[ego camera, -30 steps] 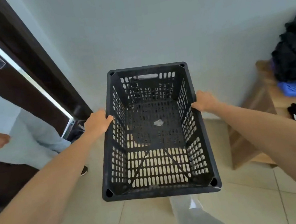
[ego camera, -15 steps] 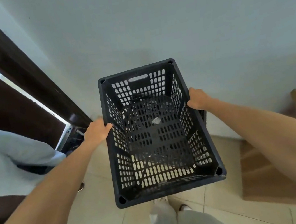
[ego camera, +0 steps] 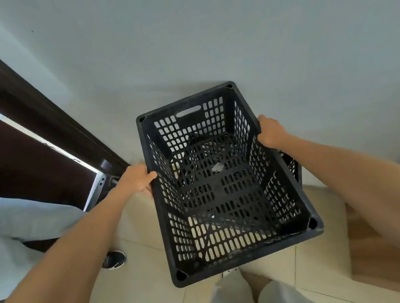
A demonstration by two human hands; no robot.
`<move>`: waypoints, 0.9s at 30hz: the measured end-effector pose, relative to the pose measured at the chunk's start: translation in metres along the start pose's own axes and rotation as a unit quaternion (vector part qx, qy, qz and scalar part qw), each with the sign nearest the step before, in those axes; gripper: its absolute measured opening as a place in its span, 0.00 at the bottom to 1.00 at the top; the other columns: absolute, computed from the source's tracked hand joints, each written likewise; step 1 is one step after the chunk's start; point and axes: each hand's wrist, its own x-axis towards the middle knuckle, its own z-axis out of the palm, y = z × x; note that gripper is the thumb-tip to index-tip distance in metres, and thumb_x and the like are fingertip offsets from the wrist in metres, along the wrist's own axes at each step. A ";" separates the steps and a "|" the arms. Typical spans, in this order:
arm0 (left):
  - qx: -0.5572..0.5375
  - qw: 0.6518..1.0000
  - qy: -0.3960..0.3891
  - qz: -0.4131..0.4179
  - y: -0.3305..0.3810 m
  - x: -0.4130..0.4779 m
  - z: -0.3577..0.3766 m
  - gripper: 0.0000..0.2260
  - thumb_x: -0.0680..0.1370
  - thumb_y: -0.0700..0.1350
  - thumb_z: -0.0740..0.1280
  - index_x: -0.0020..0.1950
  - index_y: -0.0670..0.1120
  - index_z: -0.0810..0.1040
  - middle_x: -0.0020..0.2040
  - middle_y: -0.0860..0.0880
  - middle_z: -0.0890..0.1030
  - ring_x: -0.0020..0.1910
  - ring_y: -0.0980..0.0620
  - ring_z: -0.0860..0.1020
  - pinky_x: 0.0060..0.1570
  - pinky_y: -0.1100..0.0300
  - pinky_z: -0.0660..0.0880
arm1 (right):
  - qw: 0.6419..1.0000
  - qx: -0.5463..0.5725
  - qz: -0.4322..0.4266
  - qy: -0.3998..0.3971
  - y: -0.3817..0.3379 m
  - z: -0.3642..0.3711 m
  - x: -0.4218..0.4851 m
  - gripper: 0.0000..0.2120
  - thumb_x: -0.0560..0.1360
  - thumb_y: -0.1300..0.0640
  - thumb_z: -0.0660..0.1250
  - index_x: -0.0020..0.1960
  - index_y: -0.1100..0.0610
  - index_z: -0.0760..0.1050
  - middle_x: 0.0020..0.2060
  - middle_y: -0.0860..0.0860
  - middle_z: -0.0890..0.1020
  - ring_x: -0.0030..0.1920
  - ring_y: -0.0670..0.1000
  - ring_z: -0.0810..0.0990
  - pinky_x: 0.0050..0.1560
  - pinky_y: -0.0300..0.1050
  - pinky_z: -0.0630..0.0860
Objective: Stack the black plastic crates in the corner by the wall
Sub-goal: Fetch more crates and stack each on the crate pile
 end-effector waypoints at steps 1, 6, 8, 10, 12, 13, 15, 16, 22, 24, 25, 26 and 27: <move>0.026 1.000 -0.012 0.002 0.000 0.002 -0.004 0.12 0.80 0.46 0.64 0.41 0.41 0.72 0.32 0.48 0.81 0.34 0.51 0.81 0.42 0.58 0.77 | 1.000 0.003 -0.003 0.003 0.001 0.000 0.000 0.18 0.76 0.67 0.60 0.65 0.64 0.66 0.56 0.63 0.75 0.53 0.63 0.75 0.45 0.50 0.71; 0.074 0.997 -0.003 0.006 0.001 0.005 -0.013 0.11 0.78 0.47 0.68 0.46 0.39 0.78 0.37 0.44 0.84 0.38 0.49 0.83 0.48 0.50 0.81 | 0.999 -0.027 -0.036 0.010 0.015 0.007 -0.023 0.24 0.79 0.62 0.59 0.73 0.59 0.59 0.62 0.62 0.69 0.57 0.64 0.75 0.54 0.56 0.76; 0.024 1.000 0.004 0.005 -0.002 0.001 -0.001 0.12 0.80 0.49 0.65 0.49 0.39 0.74 0.38 0.43 0.84 0.39 0.47 0.84 0.51 0.49 0.80 | 0.998 -0.050 -0.049 -0.003 0.030 0.013 -0.038 0.25 0.78 0.60 0.62 0.73 0.58 0.58 0.62 0.61 0.69 0.54 0.64 0.76 0.50 0.55 0.76; -0.026 0.999 0.027 0.005 -0.005 -0.009 0.018 0.16 0.80 0.54 0.63 0.56 0.40 0.70 0.44 0.42 0.84 0.40 0.45 0.84 0.52 0.46 0.79 | 0.994 -0.085 -0.060 -0.027 0.049 0.020 -0.053 0.29 0.78 0.56 0.64 0.74 0.56 0.55 0.61 0.60 0.71 0.54 0.64 0.77 0.49 0.56 0.77; -0.021 0.998 0.059 0.001 -0.003 -0.018 0.031 0.25 0.79 0.59 0.63 0.65 0.40 0.66 0.50 0.41 0.82 0.43 0.42 0.83 0.51 0.44 0.79 | 0.991 -0.111 -0.064 -0.040 0.059 0.025 -0.062 0.32 0.78 0.53 0.64 0.76 0.55 0.52 0.59 0.59 0.74 0.54 0.63 0.78 0.47 0.56 0.78; -0.001 0.997 0.075 -0.004 -0.003 -0.020 0.035 0.28 0.78 0.61 0.63 0.66 0.39 0.65 0.51 0.40 0.81 0.45 0.42 0.83 0.50 0.44 0.79 | 0.990 -0.119 -0.067 -0.036 0.059 0.026 -0.063 0.31 0.78 0.53 0.65 0.75 0.56 0.53 0.59 0.59 0.75 0.55 0.63 0.78 0.47 0.56 0.78; 0.025 0.996 0.086 -0.015 0.001 -0.026 0.037 0.31 0.76 0.63 0.63 0.64 0.38 0.66 0.48 0.41 0.81 0.44 0.42 0.82 0.48 0.46 0.79 | 0.988 -0.133 -0.075 -0.027 0.055 0.024 -0.059 0.26 0.78 0.54 0.65 0.71 0.59 0.59 0.59 0.59 0.75 0.56 0.64 0.78 0.47 0.55 0.77; 0.023 0.996 0.082 -0.019 0.003 -0.030 0.038 0.31 0.75 0.63 0.63 0.64 0.38 0.66 0.44 0.42 0.81 0.40 0.44 0.82 0.46 0.47 0.79 | 0.986 -0.142 -0.079 -0.026 0.053 0.022 -0.058 0.24 0.78 0.54 0.65 0.69 0.61 0.61 0.60 0.60 0.75 0.56 0.64 0.78 0.48 0.55 0.76; -0.155 0.985 0.081 0.002 0.017 -0.070 0.076 0.31 0.74 0.59 0.69 0.69 0.45 0.60 0.46 0.48 0.80 0.32 0.47 0.83 0.29 0.59 0.80 | 0.970 -0.216 -0.114 -0.017 0.058 0.000 -0.037 0.22 0.78 0.55 0.66 0.67 0.61 0.63 0.58 0.60 0.76 0.55 0.63 0.78 0.49 0.55 0.75; -0.221 0.972 0.078 -0.007 0.025 -0.077 0.090 0.33 0.74 0.58 0.69 0.70 0.43 0.62 0.49 0.46 0.82 0.32 0.47 0.84 0.30 0.59 0.81 | 0.964 -0.229 -0.137 -0.012 0.057 -0.012 -0.022 0.26 0.77 0.55 0.67 0.71 0.60 0.61 0.58 0.60 0.75 0.55 0.63 0.78 0.49 0.54 0.74; -0.263 0.962 0.067 -0.020 0.031 -0.080 0.095 0.32 0.74 0.58 0.70 0.70 0.42 0.63 0.49 0.44 0.83 0.33 0.46 0.84 0.32 0.57 0.82 | 0.960 -0.236 -0.151 -0.011 0.056 -0.017 -0.013 0.28 0.77 0.55 0.67 0.72 0.59 0.60 0.58 0.59 0.75 0.55 0.62 0.78 0.49 0.53 0.74; -0.301 0.952 0.054 -0.036 0.036 -0.083 0.100 0.32 0.74 0.58 0.70 0.70 0.42 0.64 0.49 0.42 0.84 0.34 0.45 0.85 0.33 0.56 0.83 | 0.956 -0.242 -0.164 -0.007 0.056 -0.022 -0.003 0.28 0.77 0.55 0.67 0.73 0.58 0.59 0.57 0.59 0.75 0.54 0.62 0.78 0.49 0.54 0.75; -0.342 0.938 0.044 -0.044 0.042 -0.084 0.105 0.34 0.73 0.60 0.70 0.71 0.43 0.63 0.50 0.40 0.84 0.34 0.45 0.85 0.33 0.56 0.83 | 0.953 -0.247 -0.175 -0.004 0.055 -0.026 0.006 0.28 0.77 0.55 0.67 0.72 0.57 0.60 0.56 0.59 0.75 0.53 0.62 0.78 0.48 0.54 0.76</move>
